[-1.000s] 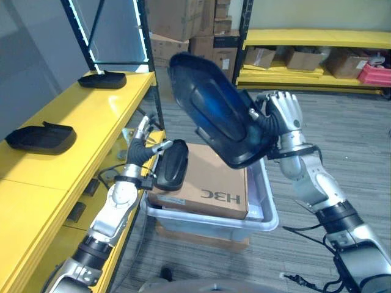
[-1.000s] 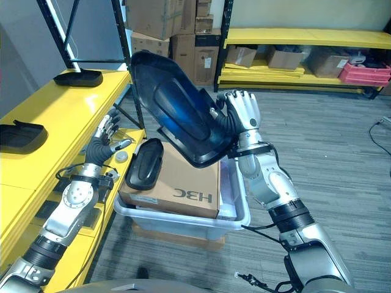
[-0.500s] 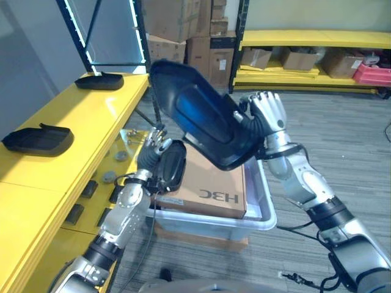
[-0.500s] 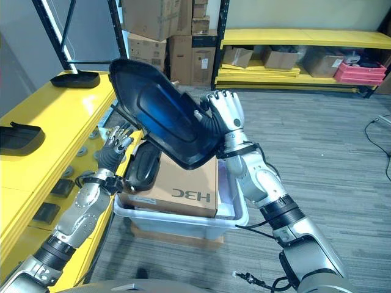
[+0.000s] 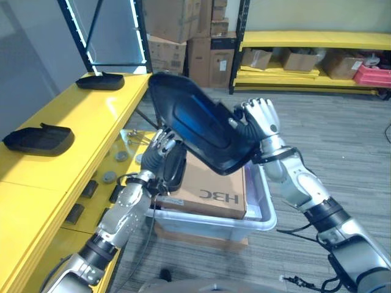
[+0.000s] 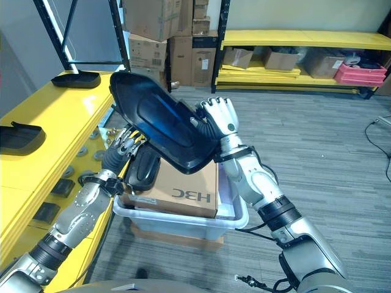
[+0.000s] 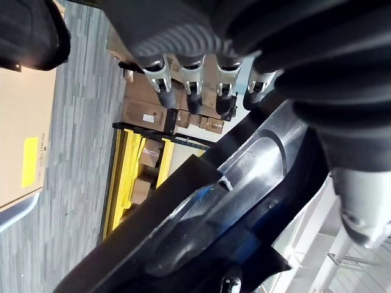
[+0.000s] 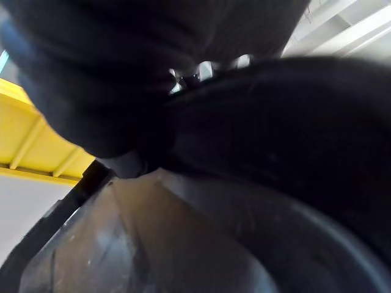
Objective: Move parts from the plastic box to the shelf.
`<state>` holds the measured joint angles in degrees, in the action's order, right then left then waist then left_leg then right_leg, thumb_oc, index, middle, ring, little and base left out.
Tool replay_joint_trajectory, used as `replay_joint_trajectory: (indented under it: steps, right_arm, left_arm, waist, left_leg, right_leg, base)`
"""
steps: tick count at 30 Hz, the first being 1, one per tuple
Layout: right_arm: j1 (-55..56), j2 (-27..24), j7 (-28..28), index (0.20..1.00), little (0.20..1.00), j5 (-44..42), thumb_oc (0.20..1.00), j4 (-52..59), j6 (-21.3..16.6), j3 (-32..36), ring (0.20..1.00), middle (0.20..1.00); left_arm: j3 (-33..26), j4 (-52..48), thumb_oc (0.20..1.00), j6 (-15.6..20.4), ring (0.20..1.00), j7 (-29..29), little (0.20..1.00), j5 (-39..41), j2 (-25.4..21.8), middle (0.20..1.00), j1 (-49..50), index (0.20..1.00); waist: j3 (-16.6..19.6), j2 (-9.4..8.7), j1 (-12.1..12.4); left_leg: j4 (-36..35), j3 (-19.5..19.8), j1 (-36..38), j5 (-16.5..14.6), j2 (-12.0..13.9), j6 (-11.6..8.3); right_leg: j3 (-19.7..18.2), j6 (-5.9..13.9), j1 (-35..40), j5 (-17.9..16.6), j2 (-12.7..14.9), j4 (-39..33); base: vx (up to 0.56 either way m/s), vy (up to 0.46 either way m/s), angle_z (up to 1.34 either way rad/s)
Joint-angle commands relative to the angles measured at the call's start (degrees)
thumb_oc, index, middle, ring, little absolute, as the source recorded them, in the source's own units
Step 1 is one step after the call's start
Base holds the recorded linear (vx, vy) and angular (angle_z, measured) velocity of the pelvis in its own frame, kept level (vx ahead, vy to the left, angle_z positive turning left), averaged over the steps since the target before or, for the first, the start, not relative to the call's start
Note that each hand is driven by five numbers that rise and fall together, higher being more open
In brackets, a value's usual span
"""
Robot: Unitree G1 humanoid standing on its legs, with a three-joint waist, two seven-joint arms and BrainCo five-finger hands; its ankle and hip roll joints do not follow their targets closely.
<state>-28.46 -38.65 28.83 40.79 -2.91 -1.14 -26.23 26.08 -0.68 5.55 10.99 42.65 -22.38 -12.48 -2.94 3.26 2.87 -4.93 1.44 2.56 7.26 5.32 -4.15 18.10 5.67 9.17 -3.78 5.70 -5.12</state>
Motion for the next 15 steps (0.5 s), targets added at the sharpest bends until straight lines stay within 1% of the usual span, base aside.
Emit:
replay_joint_trajectory:
  steps: [1,7,8,9,11,14,15]
  right_arm:
    - [-10.0,1.9,0.5,0.2,0.2,-0.3,0.2,4.3,-2.1,-2.7,0.2,0.2]
    - [-9.8,2.4,0.3,0.2,0.2,0.1,0.2,6.1,-2.1,-4.3,0.2,0.2]
    - [-9.6,2.8,0.5,0.2,0.2,0.2,0.2,6.8,-2.0,-4.7,0.2,0.2]
    - [-9.7,2.9,0.5,0.2,0.2,0.2,0.2,7.1,-2.0,-5.0,0.2,0.2]
    - [-9.8,3.1,0.6,0.2,0.2,0.1,0.2,7.4,-2.1,-5.3,0.2,0.2]
    - [-10.0,4.1,0.5,0.2,0.2,-1.0,0.2,8.6,-3.1,-6.8,0.2,0.2]
    - [-9.8,4.5,0.3,0.2,0.2,-1.5,0.2,9.1,-3.6,-7.4,0.2,0.2]
  left_arm:
    - [2.8,3.8,1.0,2.1,1.0,0.5,1.0,0.3,0.0,1.0,-9.2,1.0]
    - [1.7,4.8,1.0,2.9,1.0,3.2,1.0,0.7,1.4,1.0,-9.5,1.0]
    - [0.8,5.1,1.0,3.7,1.0,5.1,1.0,0.7,2.4,1.0,-9.4,1.0]
    - [0.7,5.5,1.0,3.8,1.0,5.8,1.0,1.1,3.0,1.0,-9.5,1.0]
    - [0.4,5.4,1.0,4.1,1.0,6.1,1.0,1.7,3.5,1.0,-9.5,1.0]
    - [-0.5,5.0,1.0,5.2,1.0,7.5,1.0,2.9,4.7,1.0,-9.9,1.0]
    - [-0.7,4.9,0.878,5.5,0.878,7.6,0.878,3.2,5.0,0.878,-10.2,0.878]
  waist:
    - [1.3,-3.02,0.6]
    - [1.1,-3.1,0.5]
    - [1.0,-3.22,0.5]
    - [1.0,-3.24,0.5]
    - [1.0,-3.26,0.5]
    - [0.9,-3.51,0.4]
    - [0.9,-3.58,0.4]
  left_leg:
    - [-0.1,0.8,5.5,-10.1,1.4,-0.28]
    - [-0.1,0.9,5.2,-9.8,1.4,-0.32]
    - [-0.1,1.0,5.1,-9.7,1.4,-0.33]
    - [-0.1,1.0,5.0,-9.6,1.4,-0.33]
    - [-0.1,1.0,5.0,-9.5,1.5,-0.35]
    - [-0.1,1.0,4.8,-9.3,1.5,-0.33]
    - [-0.1,1.0,4.8,-9.2,1.4,-0.32]
  right_leg:
    - [0.4,2.47,-1.2,3.5,3.4,0.1]
    - [0.6,2.38,-1.4,3.5,3.3,0.1]
    - [0.7,2.37,-1.5,3.5,3.3,0.1]
    - [0.7,2.37,-1.5,3.5,3.3,0.1]
    - [0.8,2.38,-1.5,3.5,3.3,0.1]
    - [0.7,2.4,-1.6,3.4,3.3,0.1]
    - [0.7,2.4,-1.6,3.4,3.3,0.1]
  base:
    - [0.0,0.0,0.0]
    - [0.0,0.0,0.0]
    - [0.0,0.0,0.0]
    - [0.0,0.0,0.0]
    - [0.0,0.0,0.0]
    - [0.0,0.0,0.0]
    - [0.0,0.0,0.0]
